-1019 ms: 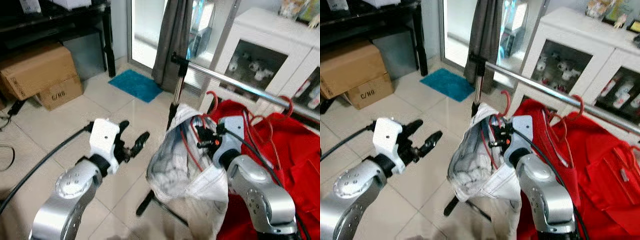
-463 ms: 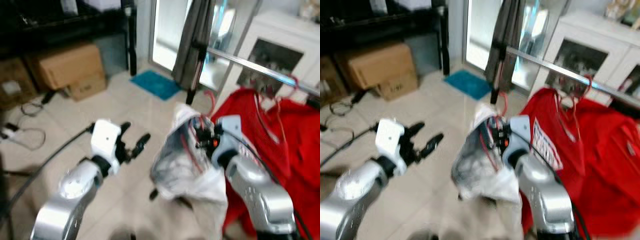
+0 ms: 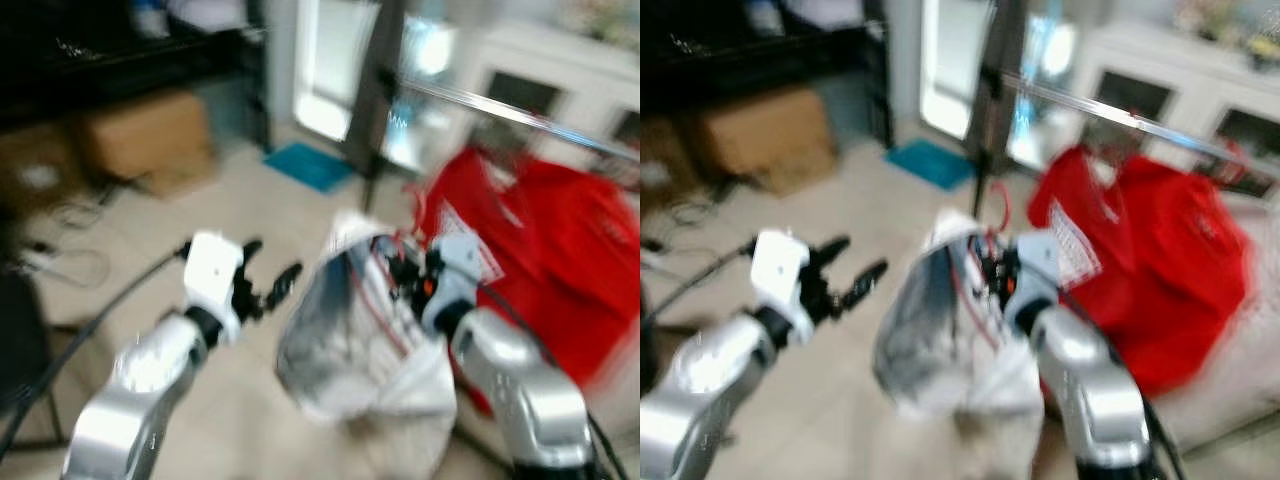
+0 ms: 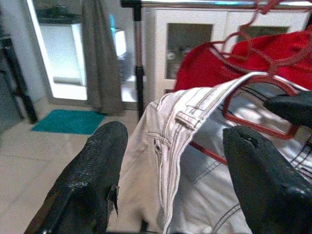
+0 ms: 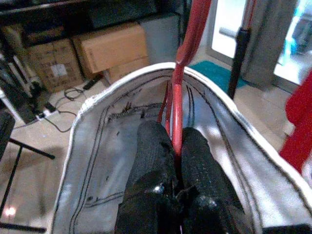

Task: Hang hanger

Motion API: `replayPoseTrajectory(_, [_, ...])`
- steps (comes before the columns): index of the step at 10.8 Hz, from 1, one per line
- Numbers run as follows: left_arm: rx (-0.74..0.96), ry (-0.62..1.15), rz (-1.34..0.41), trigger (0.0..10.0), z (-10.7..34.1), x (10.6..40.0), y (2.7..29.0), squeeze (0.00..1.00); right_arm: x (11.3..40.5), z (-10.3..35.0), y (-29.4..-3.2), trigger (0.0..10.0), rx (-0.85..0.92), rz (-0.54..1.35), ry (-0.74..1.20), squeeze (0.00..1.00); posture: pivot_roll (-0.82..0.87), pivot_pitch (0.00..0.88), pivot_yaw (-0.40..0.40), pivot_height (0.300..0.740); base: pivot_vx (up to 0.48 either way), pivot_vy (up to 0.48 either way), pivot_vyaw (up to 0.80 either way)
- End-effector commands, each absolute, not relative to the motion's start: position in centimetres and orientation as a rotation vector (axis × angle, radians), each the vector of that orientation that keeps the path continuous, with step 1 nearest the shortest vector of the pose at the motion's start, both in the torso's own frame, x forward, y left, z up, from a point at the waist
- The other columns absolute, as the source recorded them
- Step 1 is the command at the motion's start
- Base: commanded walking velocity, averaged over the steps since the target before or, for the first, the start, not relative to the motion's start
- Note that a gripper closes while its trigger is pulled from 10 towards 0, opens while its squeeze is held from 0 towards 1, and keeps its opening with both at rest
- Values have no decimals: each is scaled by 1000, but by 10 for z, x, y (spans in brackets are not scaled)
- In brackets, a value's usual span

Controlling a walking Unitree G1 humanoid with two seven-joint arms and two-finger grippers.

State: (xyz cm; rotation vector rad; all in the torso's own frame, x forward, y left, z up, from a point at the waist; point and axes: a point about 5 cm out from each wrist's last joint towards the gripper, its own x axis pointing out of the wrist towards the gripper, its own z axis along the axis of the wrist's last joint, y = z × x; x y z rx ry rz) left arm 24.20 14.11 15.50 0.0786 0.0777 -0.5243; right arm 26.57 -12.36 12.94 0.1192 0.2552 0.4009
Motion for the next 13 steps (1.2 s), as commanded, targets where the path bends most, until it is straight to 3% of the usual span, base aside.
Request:
replayPoseTrajectory(1, [92, 59, -523, 10000, 159, 244, 140, 0, 270, 150, -124, 2078, 133, 430, 159, 0, -50, 0, -78, 740, 0, 0, 0])
replayPoseTrajectory(3, [105, 52, -516, 10000, 160, 248, 142, 0, 271, 151, -122, 0, 177, 442, 165, 0, -49, 0, -82, 740, 0, 0, 0])
replayPoseTrajectory(10, [369, 145, -503, 10000, 129, 280, 162, 0, 270, 178, -102, 0, 135, 658, 75, 0, -60, 0, -93, 740, 0, 0, 0])
replayPoseTrajectory(11, [363, 200, -531, 0, 112, 281, 163, 0, 269, 184, -101, 0, 151, 691, 63, 0, -65, 0, -93, 740, 0, 0, 0])
replayPoseTrajectory(13, [312, 203, -591, 0, 100, 284, 159, 0, 269, 191, -98, 0, 167, 739, 44, 0, -69, 0, -93, 740, 0, 0, 0])
